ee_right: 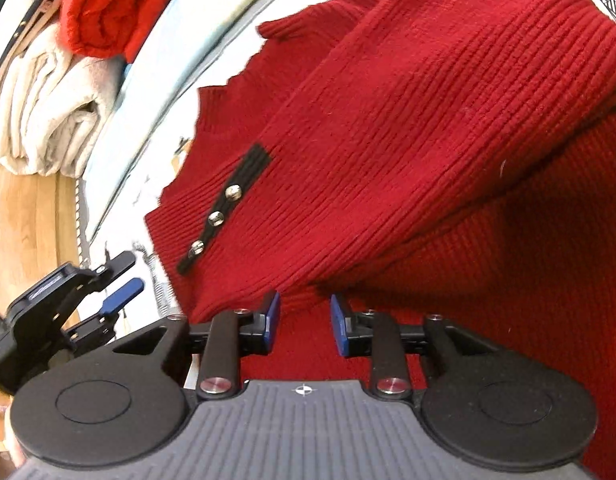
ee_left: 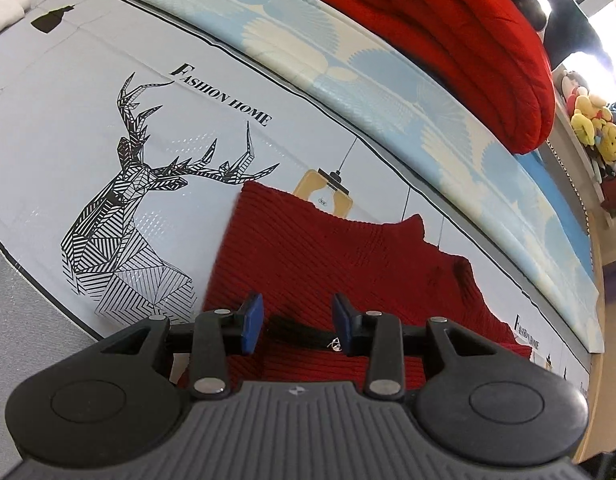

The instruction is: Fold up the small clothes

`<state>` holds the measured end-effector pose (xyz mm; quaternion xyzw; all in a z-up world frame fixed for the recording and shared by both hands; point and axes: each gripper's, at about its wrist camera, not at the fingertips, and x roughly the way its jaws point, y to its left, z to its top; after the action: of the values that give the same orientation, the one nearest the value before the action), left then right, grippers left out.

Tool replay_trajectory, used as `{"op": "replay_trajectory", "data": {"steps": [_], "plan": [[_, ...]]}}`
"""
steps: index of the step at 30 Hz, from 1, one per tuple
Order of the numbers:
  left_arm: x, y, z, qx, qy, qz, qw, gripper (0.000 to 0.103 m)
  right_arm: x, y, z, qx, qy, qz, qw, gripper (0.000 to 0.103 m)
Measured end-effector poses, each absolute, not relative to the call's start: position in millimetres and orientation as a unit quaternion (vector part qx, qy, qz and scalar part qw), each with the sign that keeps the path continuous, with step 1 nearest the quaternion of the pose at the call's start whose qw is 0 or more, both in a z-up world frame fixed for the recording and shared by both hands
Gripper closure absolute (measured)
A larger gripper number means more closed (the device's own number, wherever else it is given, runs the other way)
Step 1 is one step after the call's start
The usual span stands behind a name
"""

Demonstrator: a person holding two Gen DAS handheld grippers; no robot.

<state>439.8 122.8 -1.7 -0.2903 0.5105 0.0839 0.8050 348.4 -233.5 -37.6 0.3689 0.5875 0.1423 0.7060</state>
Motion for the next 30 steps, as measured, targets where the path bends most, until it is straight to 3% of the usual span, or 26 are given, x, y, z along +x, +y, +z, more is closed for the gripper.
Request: {"op": "replay_trajectory", "data": {"steps": [10,15,30], "plan": [[435,127,3,-0.29,0.507,0.082,0.807,0.061,325,-265,34,0.358,0.486,0.142,0.785,0.071],[434,127,3,-0.284,0.509,0.079,0.809,0.061,333,-276,28,0.291,0.472,0.099,0.827,0.068],[437,130,-1,-0.284,0.511,0.081,0.807,0.061,352,-282,25,0.247,0.442,0.067,0.86,0.068]]}}
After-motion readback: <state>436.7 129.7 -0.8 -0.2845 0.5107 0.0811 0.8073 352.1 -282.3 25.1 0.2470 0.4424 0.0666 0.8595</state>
